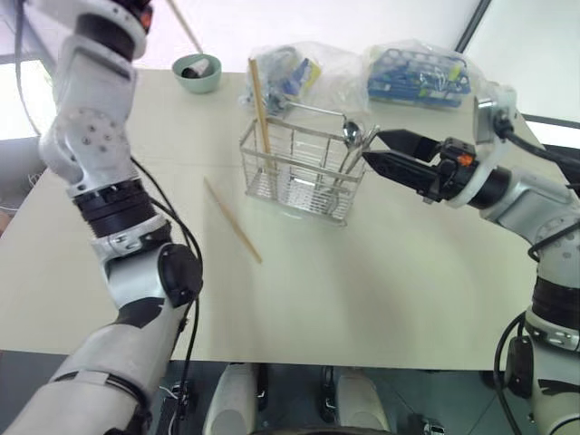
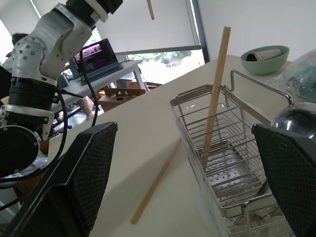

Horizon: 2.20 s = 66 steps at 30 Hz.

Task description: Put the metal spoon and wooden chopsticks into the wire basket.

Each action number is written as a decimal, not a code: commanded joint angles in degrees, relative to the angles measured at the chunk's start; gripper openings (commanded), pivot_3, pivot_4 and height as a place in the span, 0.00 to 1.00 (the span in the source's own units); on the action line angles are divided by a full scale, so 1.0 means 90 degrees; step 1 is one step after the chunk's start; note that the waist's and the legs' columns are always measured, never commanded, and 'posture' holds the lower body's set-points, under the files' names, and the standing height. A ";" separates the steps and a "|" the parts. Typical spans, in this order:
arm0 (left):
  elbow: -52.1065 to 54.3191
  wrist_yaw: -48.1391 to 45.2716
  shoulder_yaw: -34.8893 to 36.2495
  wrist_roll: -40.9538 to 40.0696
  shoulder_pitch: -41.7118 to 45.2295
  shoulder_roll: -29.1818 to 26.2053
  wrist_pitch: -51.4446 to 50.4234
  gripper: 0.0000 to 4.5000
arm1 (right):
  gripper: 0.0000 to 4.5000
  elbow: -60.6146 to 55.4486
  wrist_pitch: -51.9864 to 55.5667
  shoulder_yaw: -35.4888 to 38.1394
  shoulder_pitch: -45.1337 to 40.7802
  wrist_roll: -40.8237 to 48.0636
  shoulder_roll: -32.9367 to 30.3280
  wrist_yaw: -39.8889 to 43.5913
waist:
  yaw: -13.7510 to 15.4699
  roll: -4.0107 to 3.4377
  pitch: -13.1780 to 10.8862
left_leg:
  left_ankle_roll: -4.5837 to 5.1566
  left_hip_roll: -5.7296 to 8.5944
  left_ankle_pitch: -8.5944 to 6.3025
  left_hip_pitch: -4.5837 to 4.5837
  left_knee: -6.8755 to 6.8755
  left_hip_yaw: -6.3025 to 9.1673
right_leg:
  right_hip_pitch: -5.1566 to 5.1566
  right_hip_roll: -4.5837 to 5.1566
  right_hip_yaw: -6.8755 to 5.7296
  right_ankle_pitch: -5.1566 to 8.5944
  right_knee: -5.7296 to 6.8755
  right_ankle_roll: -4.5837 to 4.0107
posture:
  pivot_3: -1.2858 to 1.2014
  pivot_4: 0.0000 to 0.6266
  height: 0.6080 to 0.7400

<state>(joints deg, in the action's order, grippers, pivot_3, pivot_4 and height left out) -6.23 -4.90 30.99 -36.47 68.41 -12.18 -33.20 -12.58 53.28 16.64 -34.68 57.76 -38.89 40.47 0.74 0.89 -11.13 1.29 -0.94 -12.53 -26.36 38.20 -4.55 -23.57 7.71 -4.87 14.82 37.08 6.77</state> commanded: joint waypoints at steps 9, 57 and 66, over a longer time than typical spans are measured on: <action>-0.0260 -0.0655 -0.1943 0.1024 -0.0842 0.0606 0.1155 0.01 | 1.00 -0.0552 0.0015 0.0522 0.0191 0.0519 -0.0101 -0.0492 | 0.0005 0.0002 -0.0001 | 0.0009 0.0003 -0.0004 -0.0004 0.0004 -0.0007 | -0.0001 -0.0004 -0.0001 0.0000 -0.0001 0.0000 | 0.52 0.24 0.76; 0.0920 0.2712 -0.0384 0.1949 -0.1619 0.0236 -0.4868 0.99 | 1.00 -0.0199 -0.0374 0.0220 0.0248 0.0301 0.0031 -0.0419 | 0.0018 0.0007 -0.0003 | 0.0020 0.0000 -0.0011 -0.0004 0.0005 0.0020 | 0.0003 -0.0004 -0.0001 0.0001 0.0003 0.0002 | 0.52 0.24 0.76; 0.0216 0.3110 -0.0295 0.2595 -0.1519 0.1053 -0.5451 0.99 | 1.00 -0.0303 -0.0385 0.0208 0.0327 0.0277 0.0068 -0.0430 | 0.0003 0.0009 -0.0004 | -0.0004 -0.0001 0.0002 -0.0002 0.0003 0.0014 | -0.0001 -0.0007 -0.0001 0.0001 0.0004 0.0002 | 0.52 0.24 0.76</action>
<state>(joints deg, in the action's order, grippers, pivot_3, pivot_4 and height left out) -4.22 22.23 27.93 -14.45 52.99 -2.79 -82.39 -13.31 50.84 17.77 -31.78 59.73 -38.54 36.43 0.76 0.96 -11.17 1.26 -0.95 -12.51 -26.38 38.23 -4.42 -23.58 7.67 -4.88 14.83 37.11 6.78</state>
